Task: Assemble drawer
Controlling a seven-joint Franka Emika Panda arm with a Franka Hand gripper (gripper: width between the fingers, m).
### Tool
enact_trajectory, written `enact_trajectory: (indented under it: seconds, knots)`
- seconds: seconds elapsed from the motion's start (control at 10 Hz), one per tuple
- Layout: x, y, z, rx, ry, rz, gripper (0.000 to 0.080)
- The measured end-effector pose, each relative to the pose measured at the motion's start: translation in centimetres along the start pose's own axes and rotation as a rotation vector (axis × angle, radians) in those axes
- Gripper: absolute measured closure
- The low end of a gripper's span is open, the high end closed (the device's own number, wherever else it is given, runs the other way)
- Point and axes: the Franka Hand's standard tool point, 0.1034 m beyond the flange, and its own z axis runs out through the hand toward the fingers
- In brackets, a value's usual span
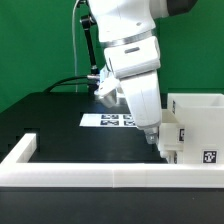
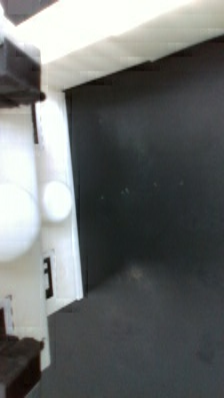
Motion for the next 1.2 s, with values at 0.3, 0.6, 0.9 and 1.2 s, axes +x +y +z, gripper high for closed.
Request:
enact_trajectory:
  seconds: [0.3, 0.6, 0.9, 1.2]
  knots:
    - [2.4, 0.0, 0.5, -0.005, -0.018, -0.009, 0.0151]
    - [1.1, -0.1, 0.1, -0.009, -0.033, -0.021, 0.0151]
    - [-3.4, -0.8, -1.8, -0.026, -0.046, 0.02, 0.0151]
    - [-4.0, -2.0, -3.0, -0.099, -0.072, 0.035, 0.0151]
